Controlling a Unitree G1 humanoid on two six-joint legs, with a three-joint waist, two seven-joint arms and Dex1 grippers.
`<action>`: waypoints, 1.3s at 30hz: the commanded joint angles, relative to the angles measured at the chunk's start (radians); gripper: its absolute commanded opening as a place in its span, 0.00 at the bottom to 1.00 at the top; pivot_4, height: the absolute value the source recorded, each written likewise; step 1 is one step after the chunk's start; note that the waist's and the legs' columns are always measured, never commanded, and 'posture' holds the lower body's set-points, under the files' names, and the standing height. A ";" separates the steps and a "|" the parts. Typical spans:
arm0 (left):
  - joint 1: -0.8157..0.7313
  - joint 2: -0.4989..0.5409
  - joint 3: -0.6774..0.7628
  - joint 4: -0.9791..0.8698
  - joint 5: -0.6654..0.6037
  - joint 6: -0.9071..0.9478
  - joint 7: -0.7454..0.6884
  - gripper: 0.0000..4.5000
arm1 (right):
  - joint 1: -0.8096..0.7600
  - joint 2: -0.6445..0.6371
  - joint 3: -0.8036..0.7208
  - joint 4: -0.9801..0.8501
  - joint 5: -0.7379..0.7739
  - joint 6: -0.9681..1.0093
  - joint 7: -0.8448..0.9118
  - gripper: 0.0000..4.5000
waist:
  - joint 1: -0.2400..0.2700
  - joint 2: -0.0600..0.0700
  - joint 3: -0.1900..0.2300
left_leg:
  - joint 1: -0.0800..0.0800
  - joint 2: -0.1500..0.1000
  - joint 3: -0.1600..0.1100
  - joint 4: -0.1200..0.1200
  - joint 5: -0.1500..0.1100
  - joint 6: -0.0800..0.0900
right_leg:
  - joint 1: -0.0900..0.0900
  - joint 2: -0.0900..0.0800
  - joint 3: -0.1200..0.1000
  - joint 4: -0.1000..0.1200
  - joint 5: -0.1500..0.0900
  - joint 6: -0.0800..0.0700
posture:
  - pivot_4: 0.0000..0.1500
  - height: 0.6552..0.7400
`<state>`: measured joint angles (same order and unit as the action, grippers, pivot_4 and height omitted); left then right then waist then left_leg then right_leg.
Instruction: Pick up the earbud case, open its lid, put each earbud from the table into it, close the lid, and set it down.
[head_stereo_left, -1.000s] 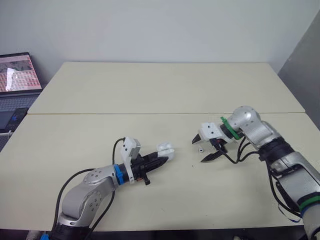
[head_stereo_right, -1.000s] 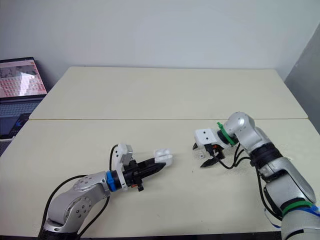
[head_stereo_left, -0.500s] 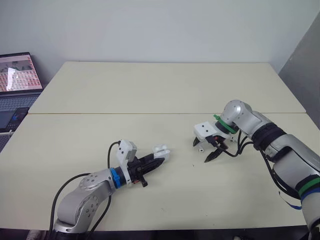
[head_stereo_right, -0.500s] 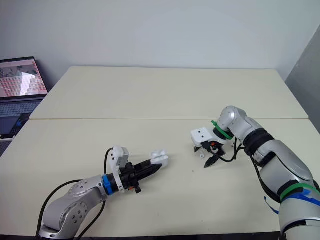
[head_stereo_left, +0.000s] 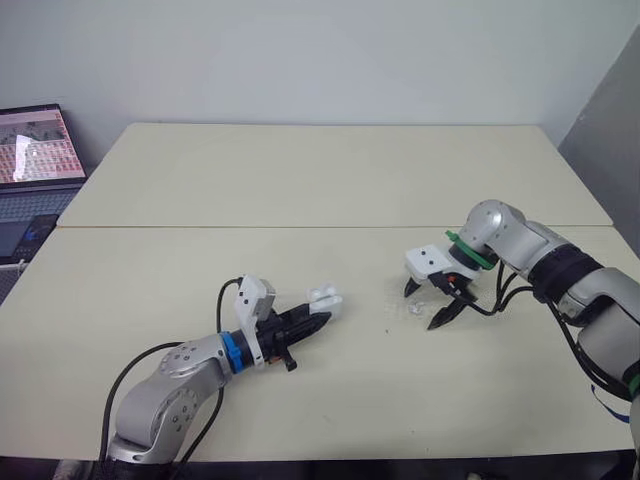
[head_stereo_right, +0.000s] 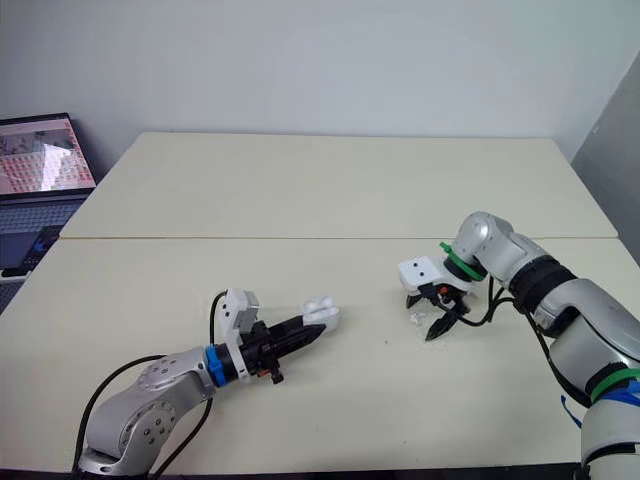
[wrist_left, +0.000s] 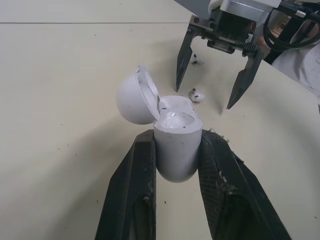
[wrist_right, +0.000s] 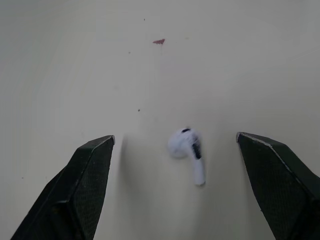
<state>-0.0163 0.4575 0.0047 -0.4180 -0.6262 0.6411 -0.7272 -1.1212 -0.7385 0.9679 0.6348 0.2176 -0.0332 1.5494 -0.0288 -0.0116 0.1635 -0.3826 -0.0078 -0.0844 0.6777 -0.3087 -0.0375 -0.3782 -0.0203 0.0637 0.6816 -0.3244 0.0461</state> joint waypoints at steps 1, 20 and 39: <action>-0.019 0.006 -0.007 -0.008 -0.006 -0.014 -0.014 0.18 | 0.013 0.018 -0.087 -0.026 0.003 0.019 0.065 0.91 | 0.000 0.000 0.000 | 0.000 0.000 0.000 0.000 0.000 0.000 | 0.000 0.000 0.000 0.000 0.000 0.000 | 1.00 1.00; -0.019 0.014 -0.008 -0.009 -0.009 -0.009 -0.025 0.18 | 0.095 0.054 -0.249 -0.012 -0.164 -0.029 0.064 0.72 | 0.000 0.000 0.000 | -0.001 0.000 0.000 0.000 0.000 0.000 | -0.001 0.000 0.000 0.000 0.000 0.000 | 1.00 1.00; -0.029 0.024 -0.010 0.002 -0.013 0.000 -0.041 0.18 | 0.294 -0.057 -0.464 -0.362 -0.155 0.169 0.061 0.00 | 0.002 0.000 0.000 | -0.001 0.000 0.000 0.000 0.000 0.000 | 0.000 0.000 0.000 0.000 0.000 0.000 | 1.00 1.00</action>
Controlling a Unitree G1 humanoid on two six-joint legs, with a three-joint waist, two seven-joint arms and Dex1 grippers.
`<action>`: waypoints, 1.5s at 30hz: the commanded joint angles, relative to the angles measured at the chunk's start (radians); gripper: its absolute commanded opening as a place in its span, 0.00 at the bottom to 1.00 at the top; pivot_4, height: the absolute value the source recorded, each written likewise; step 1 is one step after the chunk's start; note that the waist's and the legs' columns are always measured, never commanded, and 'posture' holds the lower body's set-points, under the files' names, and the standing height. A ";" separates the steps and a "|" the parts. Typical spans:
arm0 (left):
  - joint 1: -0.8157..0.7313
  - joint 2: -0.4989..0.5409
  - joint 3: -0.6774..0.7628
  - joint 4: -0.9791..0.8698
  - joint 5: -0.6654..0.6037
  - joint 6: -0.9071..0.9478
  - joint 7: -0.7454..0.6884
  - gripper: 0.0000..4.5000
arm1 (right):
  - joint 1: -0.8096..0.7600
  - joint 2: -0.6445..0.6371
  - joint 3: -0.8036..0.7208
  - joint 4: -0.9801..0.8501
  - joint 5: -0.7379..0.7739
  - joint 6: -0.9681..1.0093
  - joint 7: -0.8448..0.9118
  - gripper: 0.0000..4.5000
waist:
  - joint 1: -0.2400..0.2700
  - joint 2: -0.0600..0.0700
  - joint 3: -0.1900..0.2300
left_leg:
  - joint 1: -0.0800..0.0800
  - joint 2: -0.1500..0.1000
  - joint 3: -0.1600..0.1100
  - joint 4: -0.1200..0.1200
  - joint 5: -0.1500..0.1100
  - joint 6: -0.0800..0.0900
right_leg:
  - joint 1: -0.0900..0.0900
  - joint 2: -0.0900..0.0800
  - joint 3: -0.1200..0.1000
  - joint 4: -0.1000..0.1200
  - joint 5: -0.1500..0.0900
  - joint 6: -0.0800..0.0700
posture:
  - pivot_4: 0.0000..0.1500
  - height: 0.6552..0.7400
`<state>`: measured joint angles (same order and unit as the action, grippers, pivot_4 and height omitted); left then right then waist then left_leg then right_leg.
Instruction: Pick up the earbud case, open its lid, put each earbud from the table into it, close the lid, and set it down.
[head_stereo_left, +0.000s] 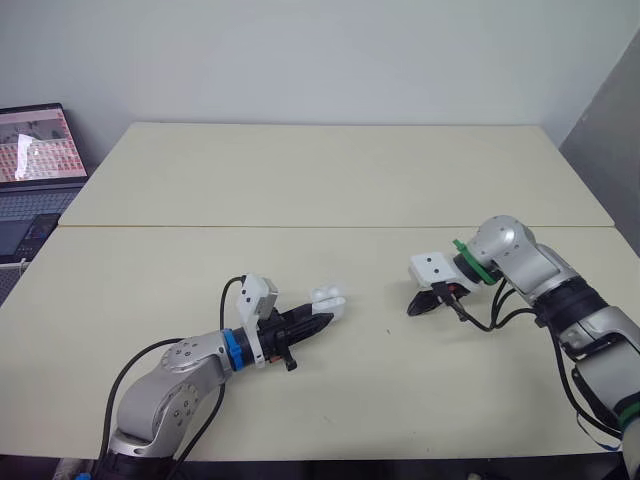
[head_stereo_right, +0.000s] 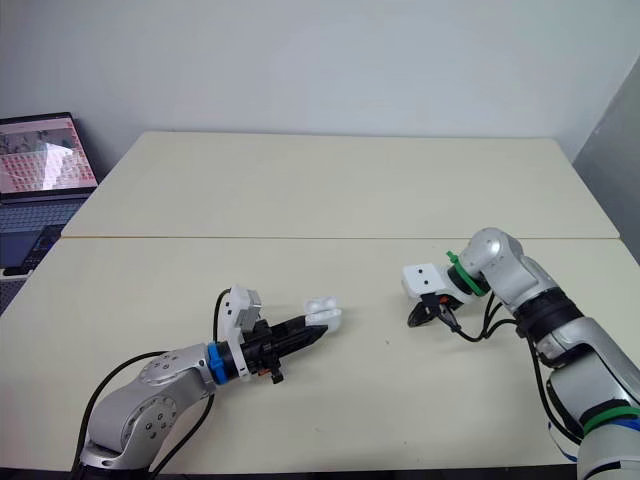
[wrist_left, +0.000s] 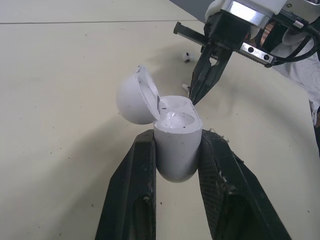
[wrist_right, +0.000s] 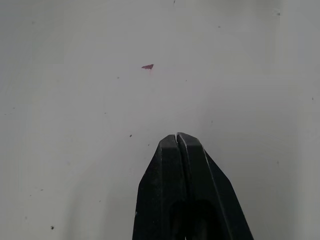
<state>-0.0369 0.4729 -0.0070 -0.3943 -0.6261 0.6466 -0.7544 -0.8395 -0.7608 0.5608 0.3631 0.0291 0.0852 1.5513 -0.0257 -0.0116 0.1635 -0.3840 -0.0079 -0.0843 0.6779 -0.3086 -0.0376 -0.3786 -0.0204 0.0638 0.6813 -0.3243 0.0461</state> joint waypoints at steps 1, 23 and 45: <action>-0.007 0.010 -0.003 -0.020 -0.012 -0.006 -0.017 0.18 | 0.019 -0.045 -0.069 -0.107 0.033 0.054 0.048 0.00 | -0.001 0.000 0.000 | 0.000 0.000 0.000 0.000 0.000 0.000 | 0.000 0.000 0.000 0.000 0.000 0.000 | 1.00 1.00; -0.010 0.014 -0.005 -0.012 -0.011 -0.013 -0.020 0.18 | 0.000 0.004 -0.124 0.068 -0.075 -0.185 -0.009 0.50 | -0.004 0.000 0.000 | 0.000 0.000 0.001 0.000 0.000 0.000 | 0.000 0.000 0.001 0.000 0.000 0.000 | 1.00 1.00; 0.023 0.012 0.015 -0.041 -0.017 -0.014 0.010 0.18 | -0.044 0.082 -0.126 0.207 -0.117 -0.247 0.023 0.23 | -0.004 0.000 0.000 | 0.001 0.000 0.002 0.000 0.002 -0.003 | 0.000 0.000 0.001 0.001 0.000 0.000 | 1.00 1.00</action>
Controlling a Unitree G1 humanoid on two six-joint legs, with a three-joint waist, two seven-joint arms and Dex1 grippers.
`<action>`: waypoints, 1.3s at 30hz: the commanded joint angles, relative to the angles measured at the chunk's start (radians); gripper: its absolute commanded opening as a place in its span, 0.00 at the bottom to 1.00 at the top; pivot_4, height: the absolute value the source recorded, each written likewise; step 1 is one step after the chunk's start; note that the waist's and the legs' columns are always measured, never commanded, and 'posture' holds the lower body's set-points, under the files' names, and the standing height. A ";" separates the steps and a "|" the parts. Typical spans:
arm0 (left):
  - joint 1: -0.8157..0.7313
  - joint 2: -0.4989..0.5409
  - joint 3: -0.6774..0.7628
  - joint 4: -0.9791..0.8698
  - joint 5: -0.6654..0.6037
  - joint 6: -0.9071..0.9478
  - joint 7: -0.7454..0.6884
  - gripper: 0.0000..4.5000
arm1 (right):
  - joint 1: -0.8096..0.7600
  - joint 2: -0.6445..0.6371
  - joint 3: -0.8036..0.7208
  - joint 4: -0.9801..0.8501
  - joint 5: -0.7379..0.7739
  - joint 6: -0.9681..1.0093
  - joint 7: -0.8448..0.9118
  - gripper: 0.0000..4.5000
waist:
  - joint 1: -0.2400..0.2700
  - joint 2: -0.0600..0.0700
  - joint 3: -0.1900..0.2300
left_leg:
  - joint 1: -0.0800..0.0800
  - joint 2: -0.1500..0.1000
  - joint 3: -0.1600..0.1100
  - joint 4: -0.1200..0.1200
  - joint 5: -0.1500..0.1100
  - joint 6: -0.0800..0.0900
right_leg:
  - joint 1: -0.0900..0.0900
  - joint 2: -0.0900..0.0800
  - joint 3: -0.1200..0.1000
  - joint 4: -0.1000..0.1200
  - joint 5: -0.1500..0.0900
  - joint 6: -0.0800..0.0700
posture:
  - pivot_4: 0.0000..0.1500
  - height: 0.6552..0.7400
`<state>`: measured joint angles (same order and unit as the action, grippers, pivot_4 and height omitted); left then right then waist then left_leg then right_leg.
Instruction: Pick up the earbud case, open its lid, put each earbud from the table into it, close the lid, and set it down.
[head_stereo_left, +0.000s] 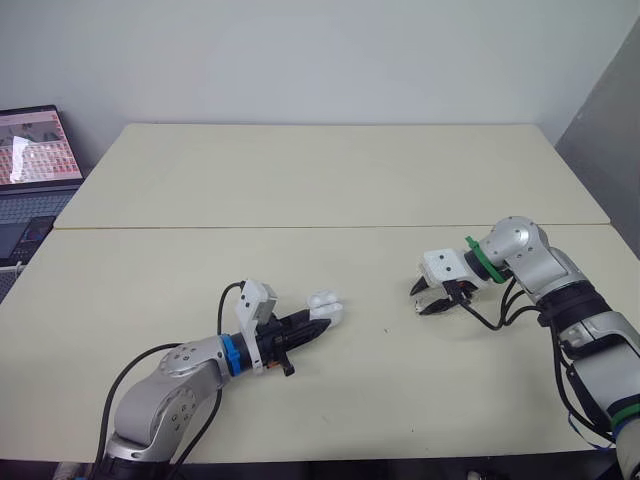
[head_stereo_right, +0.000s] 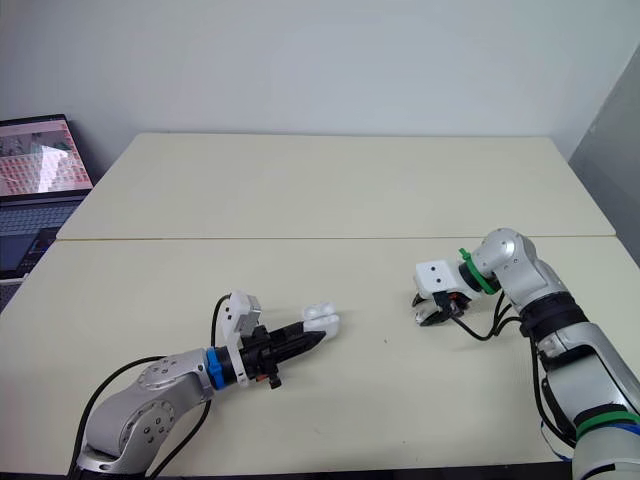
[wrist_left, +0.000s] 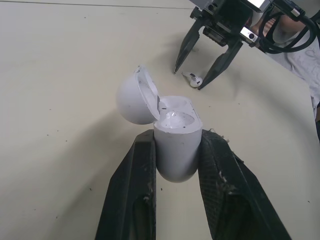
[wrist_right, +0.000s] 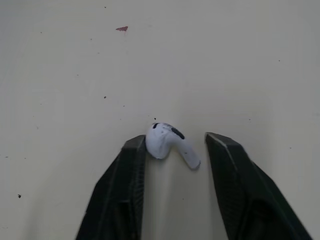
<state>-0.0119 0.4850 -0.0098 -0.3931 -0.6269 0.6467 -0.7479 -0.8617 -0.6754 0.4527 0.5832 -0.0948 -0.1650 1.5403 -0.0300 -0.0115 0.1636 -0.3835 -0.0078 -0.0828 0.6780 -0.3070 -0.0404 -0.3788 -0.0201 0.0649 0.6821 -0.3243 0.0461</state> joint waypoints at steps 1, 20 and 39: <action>-0.002 0.000 0.018 -0.043 -0.017 -0.015 0.003 0.18 | -0.022 -0.004 -0.017 -0.014 0.005 0.002 0.035 0.16 | 0.000 0.000 0.000 | 0.000 0.000 0.000 0.000 0.000 0.000 | 0.000 0.000 0.000 0.000 0.000 0.000 | 1.00 1.00; 0.000 0.000 0.011 -0.048 -0.021 -0.008 0.003 0.18 | 0.201 -0.395 -0.022 -0.564 0.321 0.362 0.074 0.11 | 0.013 0.001 0.001 | -0.001 0.000 -0.001 0.000 -0.002 0.003 | 0.000 0.000 -0.001 -0.001 0.000 0.000 | 1.00 1.00; -0.018 0.007 0.001 -0.036 -0.022 -0.003 -0.005 0.18 | 0.468 -0.449 -0.110 -0.597 0.222 0.308 -0.019 0.11 | 0.003 0.001 0.000 | 0.003 0.000 -0.001 0.001 -0.002 0.003 | 0.005 0.001 -0.001 -0.001 0.000 0.000 | 1.00 1.00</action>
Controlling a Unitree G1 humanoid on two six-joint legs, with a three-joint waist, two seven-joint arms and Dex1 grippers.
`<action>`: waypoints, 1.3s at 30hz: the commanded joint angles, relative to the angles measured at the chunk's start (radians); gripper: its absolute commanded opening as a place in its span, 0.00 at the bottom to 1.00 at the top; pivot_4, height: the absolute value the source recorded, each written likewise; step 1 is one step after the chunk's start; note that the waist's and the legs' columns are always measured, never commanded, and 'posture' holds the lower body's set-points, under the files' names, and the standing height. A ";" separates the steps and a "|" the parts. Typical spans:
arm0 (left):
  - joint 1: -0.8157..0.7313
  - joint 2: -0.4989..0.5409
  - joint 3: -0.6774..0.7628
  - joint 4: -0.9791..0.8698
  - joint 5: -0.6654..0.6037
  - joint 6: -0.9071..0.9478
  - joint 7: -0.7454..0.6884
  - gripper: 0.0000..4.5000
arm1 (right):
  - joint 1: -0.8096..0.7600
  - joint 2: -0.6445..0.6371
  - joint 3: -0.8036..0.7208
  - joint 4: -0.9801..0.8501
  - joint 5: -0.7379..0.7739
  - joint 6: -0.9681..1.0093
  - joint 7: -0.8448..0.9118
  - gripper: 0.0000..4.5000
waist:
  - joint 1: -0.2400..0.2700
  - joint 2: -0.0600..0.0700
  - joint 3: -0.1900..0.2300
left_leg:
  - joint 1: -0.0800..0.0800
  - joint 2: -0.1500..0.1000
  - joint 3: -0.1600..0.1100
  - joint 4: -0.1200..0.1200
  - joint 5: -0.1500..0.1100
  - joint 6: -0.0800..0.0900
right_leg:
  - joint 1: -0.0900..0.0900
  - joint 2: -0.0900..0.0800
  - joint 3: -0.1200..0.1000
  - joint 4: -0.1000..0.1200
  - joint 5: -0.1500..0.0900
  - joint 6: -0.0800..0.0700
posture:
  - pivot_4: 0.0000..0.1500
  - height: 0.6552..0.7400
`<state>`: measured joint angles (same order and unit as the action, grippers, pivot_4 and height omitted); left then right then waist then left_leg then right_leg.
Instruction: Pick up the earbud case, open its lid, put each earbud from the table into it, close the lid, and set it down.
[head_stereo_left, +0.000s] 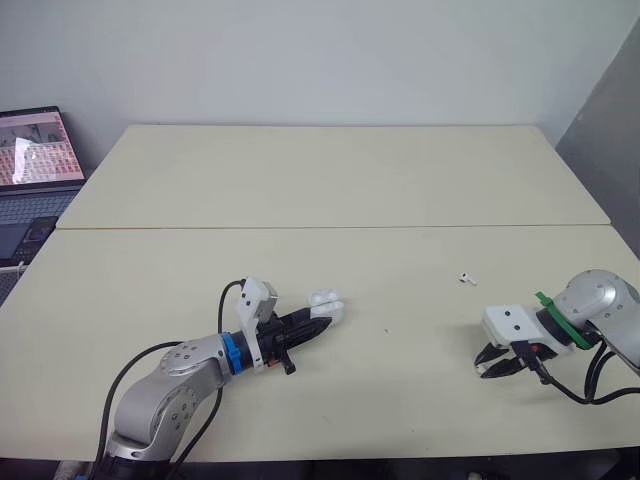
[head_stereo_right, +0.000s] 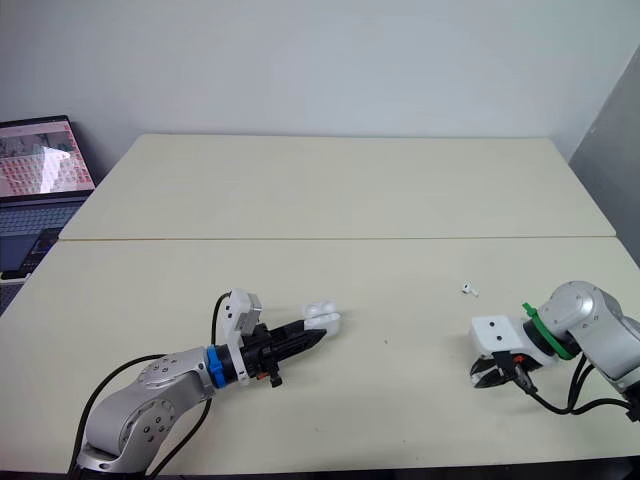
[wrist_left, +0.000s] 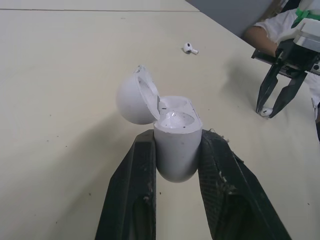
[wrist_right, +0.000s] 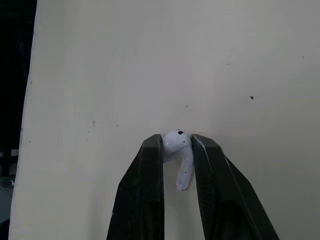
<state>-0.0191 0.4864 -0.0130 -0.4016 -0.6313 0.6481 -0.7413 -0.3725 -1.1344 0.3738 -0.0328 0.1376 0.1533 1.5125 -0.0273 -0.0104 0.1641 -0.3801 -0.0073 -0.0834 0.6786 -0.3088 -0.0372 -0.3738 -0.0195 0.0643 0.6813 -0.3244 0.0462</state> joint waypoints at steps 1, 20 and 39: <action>-0.012 0.005 0.003 -0.027 -0.018 -0.004 -0.012 0.18 | -0.025 0.013 -0.032 0.025 -0.016 -0.018 0.013 0.18 | 0.000 0.000 0.000 | 0.000 0.000 0.000 0.000 0.000 0.000 | 0.000 0.000 0.000 0.000 0.000 0.000 | 1.00 1.00; -0.030 0.005 0.001 -0.014 -0.015 -0.003 -0.028 0.18 | -0.039 0.022 -0.074 0.027 -0.052 -0.056 0.010 1.00 | 0.000 0.000 0.000 | 0.000 0.000 0.000 0.000 0.000 0.000 | 0.000 0.000 0.000 0.000 0.000 0.000 | 1.00 1.00; -0.030 0.009 -0.005 -0.010 -0.018 0.000 -0.035 0.18 | 0.322 -0.114 -0.418 -0.289 0.145 0.136 -0.032 0.40 | 0.014 0.000 0.000 | -0.001 0.000 -0.001 0.000 0.000 0.000 | 0.001 0.000 0.000 0.000 0.000 0.000 | 1.00 1.00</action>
<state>-0.0370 0.4946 -0.0163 -0.3912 -0.6340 0.6520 -0.7633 -0.0676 -1.2371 -0.0044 -0.2828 0.2647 0.2796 1.4919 -0.0138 -0.0105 0.1641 -0.3806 -0.0076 -0.0840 0.6788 -0.3088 -0.0371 -0.3731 -0.0197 0.0638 0.6812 -0.3244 0.0462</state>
